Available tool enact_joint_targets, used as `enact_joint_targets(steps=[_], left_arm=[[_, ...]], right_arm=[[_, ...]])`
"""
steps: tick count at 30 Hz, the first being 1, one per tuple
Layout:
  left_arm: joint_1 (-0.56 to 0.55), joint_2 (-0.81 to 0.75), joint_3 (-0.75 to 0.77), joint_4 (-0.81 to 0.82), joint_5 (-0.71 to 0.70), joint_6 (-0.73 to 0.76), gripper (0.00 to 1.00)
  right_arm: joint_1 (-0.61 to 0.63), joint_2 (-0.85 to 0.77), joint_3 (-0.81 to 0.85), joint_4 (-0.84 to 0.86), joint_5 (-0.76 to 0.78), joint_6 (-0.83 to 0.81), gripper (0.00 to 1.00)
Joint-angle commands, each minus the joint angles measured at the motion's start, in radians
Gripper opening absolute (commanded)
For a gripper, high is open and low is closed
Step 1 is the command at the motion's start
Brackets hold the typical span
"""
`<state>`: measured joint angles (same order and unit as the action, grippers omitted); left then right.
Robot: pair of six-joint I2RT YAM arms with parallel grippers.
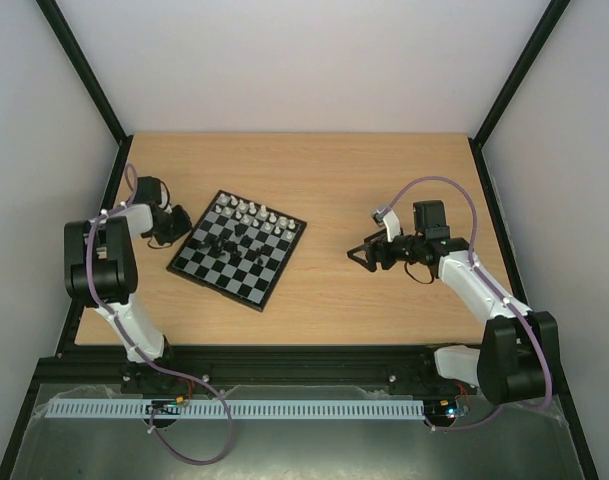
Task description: Set up the chess pieces on the board
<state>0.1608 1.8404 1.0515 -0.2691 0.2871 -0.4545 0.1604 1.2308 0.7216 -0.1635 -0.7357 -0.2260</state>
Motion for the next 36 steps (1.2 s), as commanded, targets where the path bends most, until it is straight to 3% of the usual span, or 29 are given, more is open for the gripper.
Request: enact_joint_targets(steps=[1, 23, 36], left_arm=[[-0.043, -0.026, -0.075, -0.086, 0.039, 0.016, 0.26], [-0.307, -0.240, -0.294, -0.091, 0.061, 0.003, 0.20], [-0.494, -0.266, -0.341, -0.092, 0.100, 0.024, 0.17]], right_arm=[[0.010, 0.023, 0.024, -0.046, -0.021, -0.019, 0.83], [0.013, 0.067, 0.035, -0.057, -0.003, -0.018, 0.82], [0.013, 0.053, 0.036, -0.057, 0.038, -0.016, 0.82]])
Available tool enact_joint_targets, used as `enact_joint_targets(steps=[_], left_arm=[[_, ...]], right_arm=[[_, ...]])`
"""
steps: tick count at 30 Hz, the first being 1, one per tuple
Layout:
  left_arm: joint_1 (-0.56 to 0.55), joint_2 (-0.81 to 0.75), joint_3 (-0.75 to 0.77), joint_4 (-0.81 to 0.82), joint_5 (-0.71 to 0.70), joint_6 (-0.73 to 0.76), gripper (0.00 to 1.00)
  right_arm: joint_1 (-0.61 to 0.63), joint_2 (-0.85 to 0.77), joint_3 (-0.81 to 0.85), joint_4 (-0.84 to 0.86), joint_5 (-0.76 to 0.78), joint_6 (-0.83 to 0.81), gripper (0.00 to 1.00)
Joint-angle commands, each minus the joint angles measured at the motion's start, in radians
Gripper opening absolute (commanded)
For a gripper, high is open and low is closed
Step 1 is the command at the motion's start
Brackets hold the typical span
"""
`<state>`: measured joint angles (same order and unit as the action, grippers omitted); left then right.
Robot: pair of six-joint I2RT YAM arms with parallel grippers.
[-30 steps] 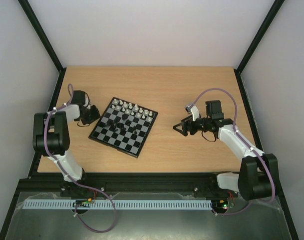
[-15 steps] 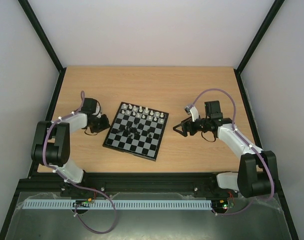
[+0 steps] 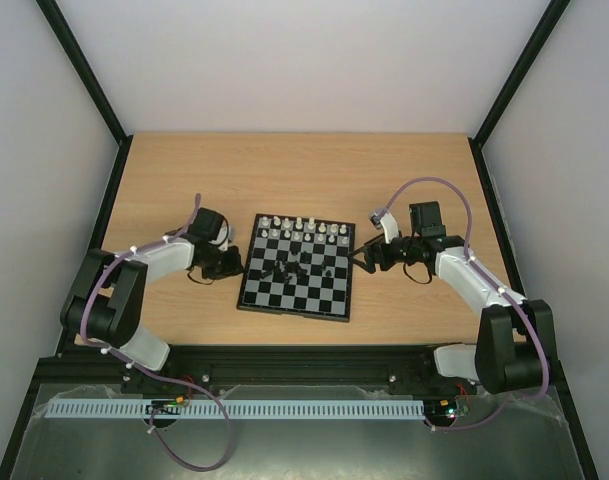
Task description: Set up the chess pieces on the board
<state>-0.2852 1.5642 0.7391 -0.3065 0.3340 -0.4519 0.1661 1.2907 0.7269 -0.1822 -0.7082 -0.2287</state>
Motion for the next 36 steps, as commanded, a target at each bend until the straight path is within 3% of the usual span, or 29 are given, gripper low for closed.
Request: enact_joint_targets(steps=[1, 13, 17, 21, 26, 27, 29, 36], left_arm=[[-0.060, 0.012, -0.033, -0.050, 0.063, 0.027, 0.17], [-0.127, -0.035, -0.053, -0.032, 0.077, 0.020, 0.16], [-0.127, -0.143, 0.008, -0.097, -0.001, 0.032, 0.17], [-0.135, -0.262, 0.079, -0.097, -0.066, 0.139, 0.22], [-0.159, -0.473, 0.040, 0.012, -0.170, 0.225, 0.55], [-0.160, -0.507, 0.040, 0.028, -0.167, 0.226, 0.66], [-0.167, -0.573, 0.051, 0.051, -0.162, 0.236, 0.97], [-0.325, -0.693, 0.052, 0.103, -0.327, 0.338, 0.99]], right_arm=[[0.007, -0.009, 0.030, -0.037, 0.014, -0.015, 0.82], [0.007, -0.026, 0.035, -0.034, 0.068, -0.007, 0.82], [0.007, -0.071, 0.060, -0.058, 0.112, 0.002, 0.82], [0.007, -0.121, 0.119, -0.137, 0.160, -0.018, 0.82], [0.007, -0.181, 0.165, -0.253, 0.195, -0.063, 0.82], [0.008, -0.194, 0.160, -0.262, 0.195, -0.069, 0.81], [0.010, -0.207, 0.152, -0.280, 0.191, -0.087, 0.78], [0.036, -0.155, 0.126, -0.279, 0.213, -0.176, 0.62]])
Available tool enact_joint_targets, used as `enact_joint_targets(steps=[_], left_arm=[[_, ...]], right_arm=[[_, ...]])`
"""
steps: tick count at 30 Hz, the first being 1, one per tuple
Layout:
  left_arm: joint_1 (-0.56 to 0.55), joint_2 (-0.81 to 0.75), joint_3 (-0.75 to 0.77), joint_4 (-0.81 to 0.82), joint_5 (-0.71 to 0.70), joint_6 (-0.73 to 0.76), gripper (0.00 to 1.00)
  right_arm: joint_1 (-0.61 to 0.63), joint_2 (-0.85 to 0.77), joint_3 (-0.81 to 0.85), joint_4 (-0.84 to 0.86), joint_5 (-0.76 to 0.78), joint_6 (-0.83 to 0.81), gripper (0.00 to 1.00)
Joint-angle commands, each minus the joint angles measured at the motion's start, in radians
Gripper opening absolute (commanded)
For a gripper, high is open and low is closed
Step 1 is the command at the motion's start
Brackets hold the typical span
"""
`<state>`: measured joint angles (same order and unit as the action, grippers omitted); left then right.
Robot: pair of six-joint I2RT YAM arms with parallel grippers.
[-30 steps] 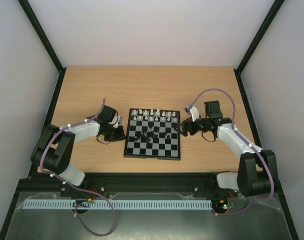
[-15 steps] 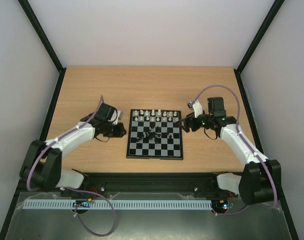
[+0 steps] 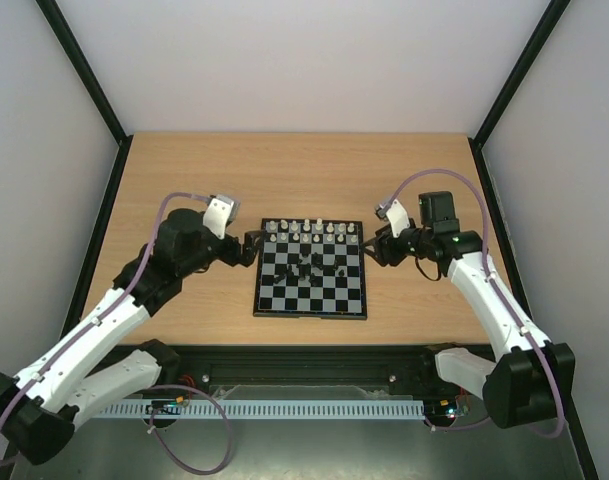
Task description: Set up the chess pieces on the board
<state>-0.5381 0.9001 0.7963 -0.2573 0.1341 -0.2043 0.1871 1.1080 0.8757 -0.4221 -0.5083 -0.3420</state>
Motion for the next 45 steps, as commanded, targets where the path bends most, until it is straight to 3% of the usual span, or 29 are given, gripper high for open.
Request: enact_joint_targets(steps=[1, 3, 5, 9, 13, 19, 22, 24, 28, 34, 39, 42, 45], left_arm=[[-0.098, -0.026, -0.031, 0.072, -0.175, 0.100, 0.99], [-0.121, -0.006, -0.062, 0.098, -0.231, 0.077, 0.99], [-0.122, 0.030, -0.070, 0.113, -0.219, 0.058, 0.99], [-0.122, 0.070, -0.079, 0.132, -0.218, 0.069, 0.99], [-0.125, 0.027, -0.127, 0.165, -0.277, 0.081, 0.99], [-0.137, -0.098, -0.144, 0.163, -0.341, 0.058, 0.99], [-0.138, -0.105, -0.118, 0.151, -0.444, 0.009, 0.99], [-0.138, -0.071, -0.079, 0.121, -0.533, -0.029, 0.99], [-0.137, 0.034, -0.007, 0.109, -0.575, -0.044, 0.99], [-0.147, 0.161, 0.014, 0.153, -0.486, -0.097, 0.99], [-0.170, 0.216, -0.083, 0.415, -0.378, -0.071, 0.99], [-0.235, 0.306, -0.016, 0.427, -0.475, -0.094, 0.99], [-0.300, 0.428, 0.124, 0.311, -0.709, -0.096, 0.99]], right_arm=[[0.015, 0.028, -0.047, 0.001, 0.010, -0.057, 0.60], [0.014, 0.012, -0.124, 0.115, -0.006, -0.015, 0.58], [0.021, 0.008, -0.148, 0.127, -0.025, -0.060, 0.59], [0.029, -0.004, -0.182, 0.178, 0.092, -0.065, 0.57], [0.032, 0.007, -0.190, 0.192, 0.155, -0.044, 0.57], [0.046, 0.010, -0.171, 0.183, 0.074, -0.010, 0.58], [0.046, -0.037, -0.150, 0.168, 0.046, 0.028, 0.61], [0.046, -0.071, -0.119, 0.139, 0.039, 0.054, 0.63], [0.025, -0.157, -0.083, 0.081, 0.008, 0.095, 0.64], [-0.046, -0.265, -0.220, 0.190, -0.087, 0.141, 0.68], [-0.045, -0.175, -0.196, 0.172, -0.100, 0.104, 0.67], [-0.045, -0.186, -0.202, 0.164, -0.058, 0.085, 0.67], [-0.045, -0.217, -0.212, 0.172, -0.052, 0.081, 0.68]])
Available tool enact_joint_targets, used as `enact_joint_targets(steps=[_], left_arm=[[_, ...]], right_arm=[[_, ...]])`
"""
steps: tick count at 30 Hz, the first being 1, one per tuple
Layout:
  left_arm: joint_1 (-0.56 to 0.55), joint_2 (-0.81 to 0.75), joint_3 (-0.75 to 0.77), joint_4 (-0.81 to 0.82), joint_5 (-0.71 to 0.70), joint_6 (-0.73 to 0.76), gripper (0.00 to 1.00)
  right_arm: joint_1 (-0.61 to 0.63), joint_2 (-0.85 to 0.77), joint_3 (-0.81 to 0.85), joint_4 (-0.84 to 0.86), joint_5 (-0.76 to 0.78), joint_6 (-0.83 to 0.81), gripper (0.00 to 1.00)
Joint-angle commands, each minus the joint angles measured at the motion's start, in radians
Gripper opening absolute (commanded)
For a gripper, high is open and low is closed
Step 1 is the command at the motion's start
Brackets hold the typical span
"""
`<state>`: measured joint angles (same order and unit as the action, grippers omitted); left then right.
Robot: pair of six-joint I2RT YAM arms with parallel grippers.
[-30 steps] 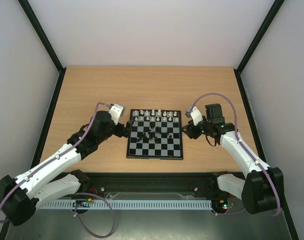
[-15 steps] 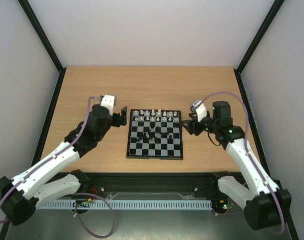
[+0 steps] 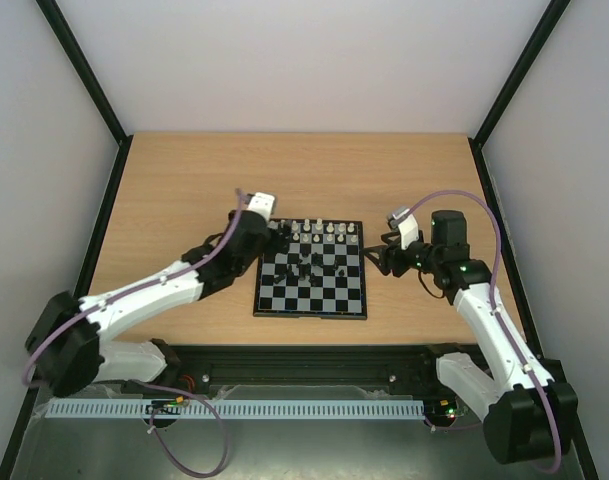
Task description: Set up the chess pieces on the board
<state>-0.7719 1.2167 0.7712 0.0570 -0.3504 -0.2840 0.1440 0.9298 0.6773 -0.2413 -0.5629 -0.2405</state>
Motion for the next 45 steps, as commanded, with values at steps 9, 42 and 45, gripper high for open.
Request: enact_joint_targets(steps=[9, 42, 45], left_arm=[[-0.019, 0.403, 0.379, -0.172, -0.040, -0.094, 0.96], [-0.009, 0.443, 0.366, -0.661, 0.276, 0.086, 0.42], [-0.008, 0.473, 0.438, -0.695, 0.261, 0.129, 0.43]], right_arm=[[-0.002, -0.021, -0.015, -0.014, 0.001, -0.036, 0.68], [0.002, 0.027, -0.021, -0.022, 0.027, -0.075, 0.68], [0.003, 0.033, -0.020, -0.021, 0.029, -0.078, 0.68]])
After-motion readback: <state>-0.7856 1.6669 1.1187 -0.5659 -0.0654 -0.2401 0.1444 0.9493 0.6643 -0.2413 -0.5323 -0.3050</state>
